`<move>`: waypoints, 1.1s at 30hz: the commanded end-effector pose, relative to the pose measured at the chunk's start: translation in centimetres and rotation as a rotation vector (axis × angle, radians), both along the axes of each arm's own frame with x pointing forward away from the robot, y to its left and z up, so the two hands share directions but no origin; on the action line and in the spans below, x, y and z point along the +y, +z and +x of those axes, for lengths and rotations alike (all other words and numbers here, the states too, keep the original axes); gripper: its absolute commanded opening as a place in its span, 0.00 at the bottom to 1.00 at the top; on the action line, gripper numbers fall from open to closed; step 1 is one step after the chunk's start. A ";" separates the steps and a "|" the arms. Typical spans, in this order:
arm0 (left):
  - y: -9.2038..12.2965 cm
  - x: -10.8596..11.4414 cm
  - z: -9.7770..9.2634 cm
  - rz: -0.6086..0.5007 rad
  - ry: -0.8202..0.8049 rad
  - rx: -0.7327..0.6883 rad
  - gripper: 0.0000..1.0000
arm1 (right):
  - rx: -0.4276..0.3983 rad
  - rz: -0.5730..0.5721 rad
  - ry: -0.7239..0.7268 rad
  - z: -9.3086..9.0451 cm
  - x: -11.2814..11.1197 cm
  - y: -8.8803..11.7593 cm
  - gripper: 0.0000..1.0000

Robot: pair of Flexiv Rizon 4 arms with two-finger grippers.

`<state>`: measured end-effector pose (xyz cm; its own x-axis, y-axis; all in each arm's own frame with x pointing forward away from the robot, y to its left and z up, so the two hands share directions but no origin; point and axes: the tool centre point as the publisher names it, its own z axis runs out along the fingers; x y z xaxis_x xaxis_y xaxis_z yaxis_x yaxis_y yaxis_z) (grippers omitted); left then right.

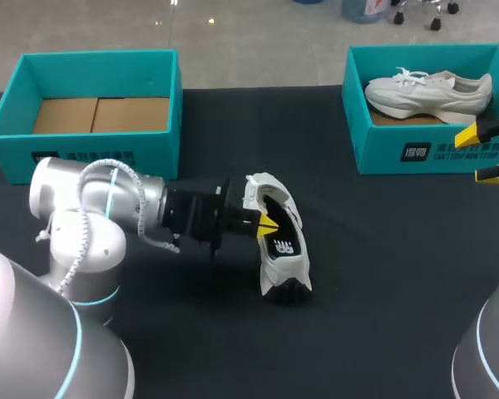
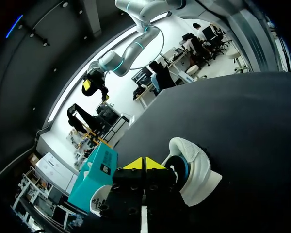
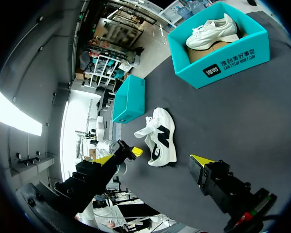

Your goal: Take the shoe out of the shoebox, open the shoe tongue, remove and reinsert the insole, then place the shoe into the shoebox

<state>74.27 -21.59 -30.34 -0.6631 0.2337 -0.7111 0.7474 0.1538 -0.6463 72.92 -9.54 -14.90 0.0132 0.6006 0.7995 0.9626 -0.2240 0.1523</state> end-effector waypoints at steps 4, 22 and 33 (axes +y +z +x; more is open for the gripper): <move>1.2 0.8 1.2 0.196 -0.210 0.010 0.00 | 0.002 -0.002 -0.001 0.0 0.0 0.0 1.00; 2.8 1.2 1.1 0.266 -0.295 -0.014 0.00 | 0.002 -0.002 -0.001 0.0 0.0 0.0 1.00; 2.6 1.4 1.0 0.383 -0.449 -0.059 0.00 | 0.002 -0.002 -0.001 0.0 0.0 0.0 1.00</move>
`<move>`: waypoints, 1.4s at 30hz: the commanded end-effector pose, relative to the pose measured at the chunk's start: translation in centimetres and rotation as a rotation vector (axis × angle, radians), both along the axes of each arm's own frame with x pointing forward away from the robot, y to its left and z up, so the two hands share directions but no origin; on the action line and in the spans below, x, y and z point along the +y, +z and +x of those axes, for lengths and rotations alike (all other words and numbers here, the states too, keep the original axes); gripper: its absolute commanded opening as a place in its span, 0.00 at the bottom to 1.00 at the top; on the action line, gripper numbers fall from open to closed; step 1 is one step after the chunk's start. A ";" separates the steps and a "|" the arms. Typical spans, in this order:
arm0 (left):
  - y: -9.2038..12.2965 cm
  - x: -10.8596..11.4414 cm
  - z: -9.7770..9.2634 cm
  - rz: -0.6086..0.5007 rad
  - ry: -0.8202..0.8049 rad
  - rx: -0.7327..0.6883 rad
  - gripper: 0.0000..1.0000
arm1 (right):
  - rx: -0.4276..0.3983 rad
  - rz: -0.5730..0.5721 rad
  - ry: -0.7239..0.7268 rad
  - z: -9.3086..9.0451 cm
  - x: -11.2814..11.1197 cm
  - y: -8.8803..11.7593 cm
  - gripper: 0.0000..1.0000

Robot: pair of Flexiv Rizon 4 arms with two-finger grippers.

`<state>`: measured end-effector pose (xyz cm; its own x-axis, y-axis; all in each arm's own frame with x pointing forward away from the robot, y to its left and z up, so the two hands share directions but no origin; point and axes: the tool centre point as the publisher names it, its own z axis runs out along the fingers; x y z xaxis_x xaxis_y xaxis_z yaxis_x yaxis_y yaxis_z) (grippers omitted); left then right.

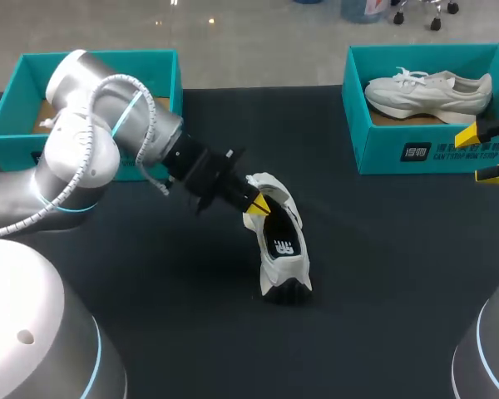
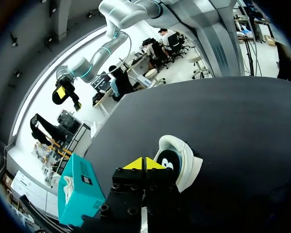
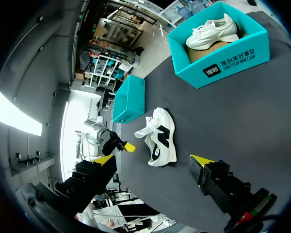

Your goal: Take the shoe out of the shoebox, open the shoe tongue, remove and reinsert the insole, then place the shoe into the shoebox

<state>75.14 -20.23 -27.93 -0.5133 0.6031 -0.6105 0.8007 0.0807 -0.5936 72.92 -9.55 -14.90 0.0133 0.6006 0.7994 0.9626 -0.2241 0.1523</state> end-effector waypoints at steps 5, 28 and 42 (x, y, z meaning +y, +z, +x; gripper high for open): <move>-0.8 0.2 -1.2 0.375 -0.348 -0.196 0.00 | 0.002 -0.002 -0.001 0.0 0.0 0.0 1.00; -1.6 -0.6 -0.6 0.590 -0.392 -0.187 0.00 | 0.002 -0.002 -0.001 0.0 0.0 0.0 1.00; -5.1 -2.3 -0.3 0.687 -0.343 -0.241 0.00 | 0.002 -0.002 -0.001 0.0 0.0 0.0 1.00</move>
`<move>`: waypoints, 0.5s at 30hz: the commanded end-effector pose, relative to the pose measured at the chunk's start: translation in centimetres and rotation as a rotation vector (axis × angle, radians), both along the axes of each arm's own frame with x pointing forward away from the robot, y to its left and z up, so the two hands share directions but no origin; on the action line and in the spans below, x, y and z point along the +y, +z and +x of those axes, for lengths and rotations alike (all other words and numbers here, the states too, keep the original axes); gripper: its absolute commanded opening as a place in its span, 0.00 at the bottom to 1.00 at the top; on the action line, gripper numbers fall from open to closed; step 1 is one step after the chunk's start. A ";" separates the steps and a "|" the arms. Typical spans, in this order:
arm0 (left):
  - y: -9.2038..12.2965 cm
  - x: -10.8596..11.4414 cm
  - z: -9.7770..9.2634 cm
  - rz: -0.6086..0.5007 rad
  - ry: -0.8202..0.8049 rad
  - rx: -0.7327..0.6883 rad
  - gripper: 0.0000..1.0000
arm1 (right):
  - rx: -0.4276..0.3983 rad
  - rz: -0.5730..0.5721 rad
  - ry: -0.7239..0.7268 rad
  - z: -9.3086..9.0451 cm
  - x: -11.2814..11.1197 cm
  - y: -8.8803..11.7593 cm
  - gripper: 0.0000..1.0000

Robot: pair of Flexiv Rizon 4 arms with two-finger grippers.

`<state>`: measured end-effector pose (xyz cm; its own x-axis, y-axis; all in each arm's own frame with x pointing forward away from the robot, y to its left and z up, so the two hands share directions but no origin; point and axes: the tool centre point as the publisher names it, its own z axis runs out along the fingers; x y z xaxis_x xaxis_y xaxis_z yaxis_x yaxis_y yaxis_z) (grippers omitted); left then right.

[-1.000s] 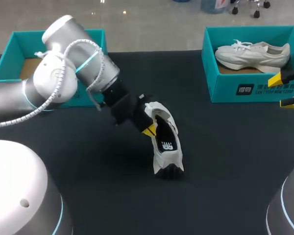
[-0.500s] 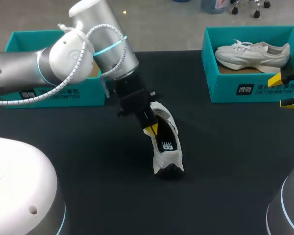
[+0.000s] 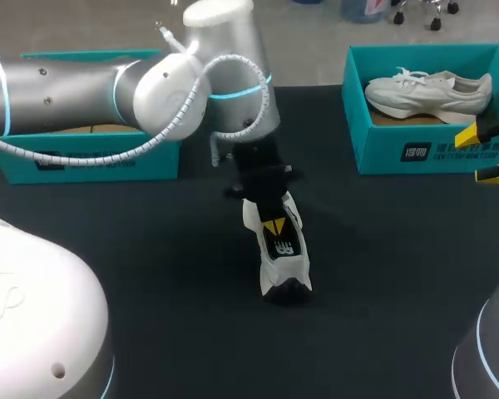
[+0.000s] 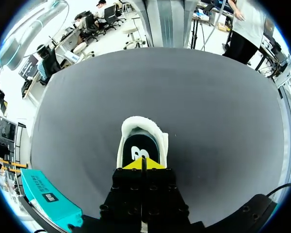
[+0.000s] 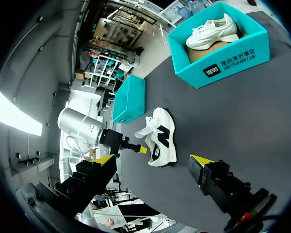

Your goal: Take the shoe out of the shoebox, open the shoe tongue, remove and reinsert the insole, then place the shoe into the shoebox

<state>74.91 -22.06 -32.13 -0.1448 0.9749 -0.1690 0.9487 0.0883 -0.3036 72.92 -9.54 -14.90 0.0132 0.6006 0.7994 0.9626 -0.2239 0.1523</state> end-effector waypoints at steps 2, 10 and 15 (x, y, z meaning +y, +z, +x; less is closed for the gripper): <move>-1.3 -0.2 0.1 0.049 -0.009 0.015 0.00 | 0.002 -0.002 -0.001 0.0 0.0 0.0 1.00; -3.5 -0.4 0.4 0.041 -0.005 -0.007 0.00 | 0.002 -0.002 -0.001 0.0 0.0 0.0 1.00; -4.4 -1.0 0.2 0.052 -0.003 -0.013 0.00 | 0.002 -0.002 -0.001 0.0 0.0 0.0 1.00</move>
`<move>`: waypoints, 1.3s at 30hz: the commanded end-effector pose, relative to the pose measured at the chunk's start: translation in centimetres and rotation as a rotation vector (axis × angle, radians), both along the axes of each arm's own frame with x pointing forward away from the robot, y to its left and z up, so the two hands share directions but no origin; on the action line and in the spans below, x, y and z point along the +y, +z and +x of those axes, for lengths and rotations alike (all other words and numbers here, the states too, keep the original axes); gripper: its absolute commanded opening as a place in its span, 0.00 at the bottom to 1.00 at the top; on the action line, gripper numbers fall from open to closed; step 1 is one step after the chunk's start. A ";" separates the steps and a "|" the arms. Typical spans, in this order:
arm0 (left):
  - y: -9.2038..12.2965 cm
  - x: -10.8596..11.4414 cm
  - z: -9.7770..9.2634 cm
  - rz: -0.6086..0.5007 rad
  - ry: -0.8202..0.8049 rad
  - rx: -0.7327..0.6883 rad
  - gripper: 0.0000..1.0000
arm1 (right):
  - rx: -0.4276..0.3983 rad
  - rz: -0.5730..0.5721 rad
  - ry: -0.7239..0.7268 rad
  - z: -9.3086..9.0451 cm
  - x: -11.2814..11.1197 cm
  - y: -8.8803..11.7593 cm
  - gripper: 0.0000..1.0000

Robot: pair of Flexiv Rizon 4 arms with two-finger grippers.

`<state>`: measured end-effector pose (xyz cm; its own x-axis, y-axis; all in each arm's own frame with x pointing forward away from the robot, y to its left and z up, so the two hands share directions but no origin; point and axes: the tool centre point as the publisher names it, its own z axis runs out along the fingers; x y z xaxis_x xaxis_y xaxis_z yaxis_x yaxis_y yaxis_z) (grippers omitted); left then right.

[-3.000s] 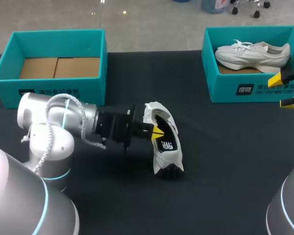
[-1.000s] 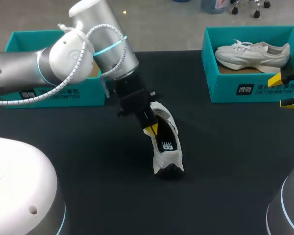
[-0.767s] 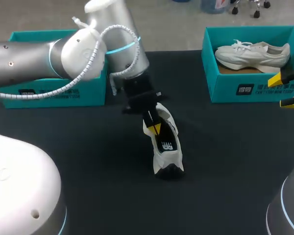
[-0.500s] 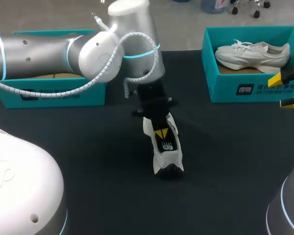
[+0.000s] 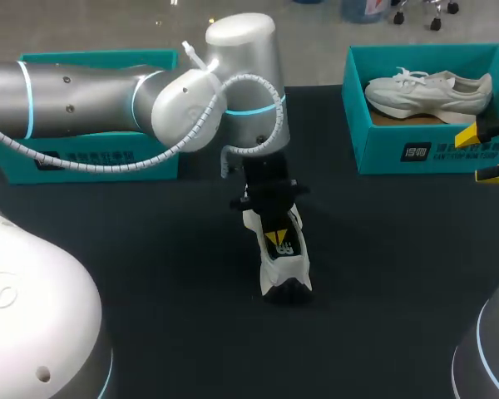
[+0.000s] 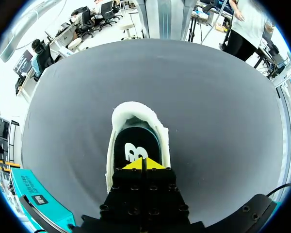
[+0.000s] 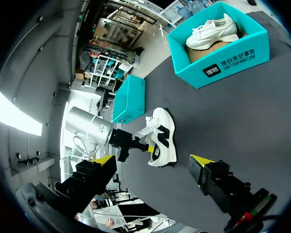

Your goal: Take the shoe out of the shoebox, open the shoe tongue, remove and reinsert the insole, then place the shoe into the shoebox

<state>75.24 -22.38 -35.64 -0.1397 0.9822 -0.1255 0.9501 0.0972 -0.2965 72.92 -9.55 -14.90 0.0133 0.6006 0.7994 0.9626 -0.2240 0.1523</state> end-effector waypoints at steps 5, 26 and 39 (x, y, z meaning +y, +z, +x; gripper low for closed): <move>-1.9 -0.6 -0.2 0.031 0.015 -0.030 0.00 | 0.002 -0.002 -0.001 0.0 0.0 0.0 1.00; -2.2 -2.1 -0.5 0.002 -0.006 -0.097 0.00 | 0.002 -0.002 -0.001 0.0 0.0 0.0 1.00; -5.4 -2.5 -1.3 0.026 -0.012 -0.130 0.00 | 0.002 -0.002 -0.001 0.0 0.0 0.0 1.00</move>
<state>74.02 -24.50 -40.36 -0.1112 0.9867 -0.1183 0.9811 0.0900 -0.1715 72.91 -9.55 -14.90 0.0133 0.6006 0.7994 0.9626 -0.2240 0.1523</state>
